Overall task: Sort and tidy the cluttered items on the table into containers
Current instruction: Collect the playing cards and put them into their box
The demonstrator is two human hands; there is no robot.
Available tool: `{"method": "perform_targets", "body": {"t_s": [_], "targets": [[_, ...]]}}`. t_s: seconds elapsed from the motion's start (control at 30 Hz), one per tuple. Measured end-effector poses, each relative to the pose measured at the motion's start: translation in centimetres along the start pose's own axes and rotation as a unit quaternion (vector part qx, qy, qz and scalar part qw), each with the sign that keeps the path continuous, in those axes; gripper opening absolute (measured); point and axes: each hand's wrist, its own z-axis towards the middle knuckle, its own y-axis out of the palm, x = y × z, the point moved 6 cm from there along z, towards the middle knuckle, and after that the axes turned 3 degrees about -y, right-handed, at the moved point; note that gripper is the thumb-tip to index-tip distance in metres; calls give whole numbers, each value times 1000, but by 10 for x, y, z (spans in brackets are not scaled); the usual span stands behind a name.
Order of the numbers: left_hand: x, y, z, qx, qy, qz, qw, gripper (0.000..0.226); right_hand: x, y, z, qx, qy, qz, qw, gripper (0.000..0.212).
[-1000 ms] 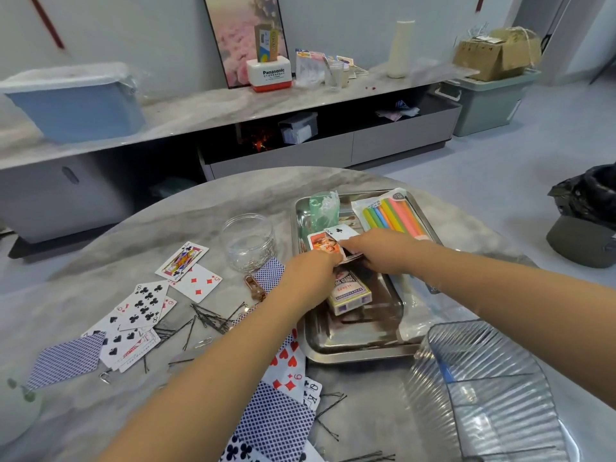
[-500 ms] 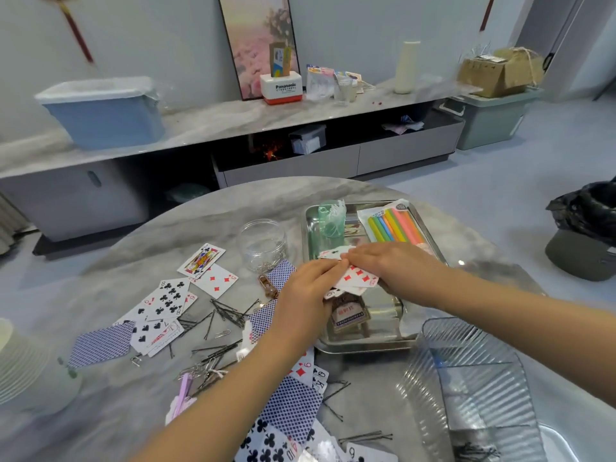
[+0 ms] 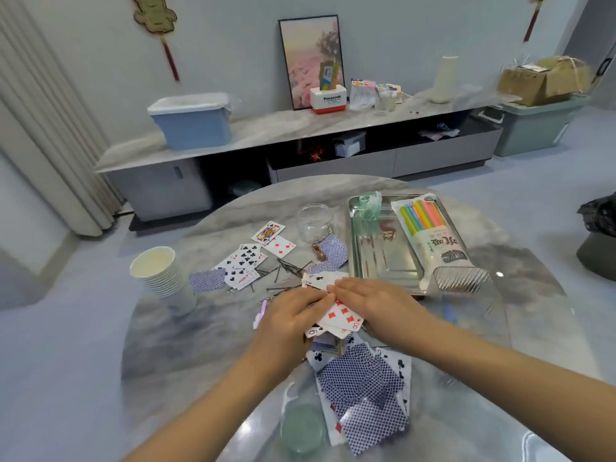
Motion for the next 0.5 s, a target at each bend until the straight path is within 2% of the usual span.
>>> {"method": "perform_targets", "body": {"t_s": [0.17,0.23,0.3,0.37,0.5], "targets": [[11,-18,-33,-29,-29,25,999,31,-33,13,-19,-25,64,42,997,79],[15,-22,-39,-39,-62,30,997,38,-44,17,-21,-37,84,91,992,76],[16,-19,-46,-65,-89,7,994,42,-47,27,-25,-85,121,123,981,69],[15,-13,-54,-97,-149,-45,983,44,-46,41,-32,-134,142,141,970,60],[9,-1,-67,-154,-308,-144,928,42,-50,55,-41,-142,128,201,961,47]]}}
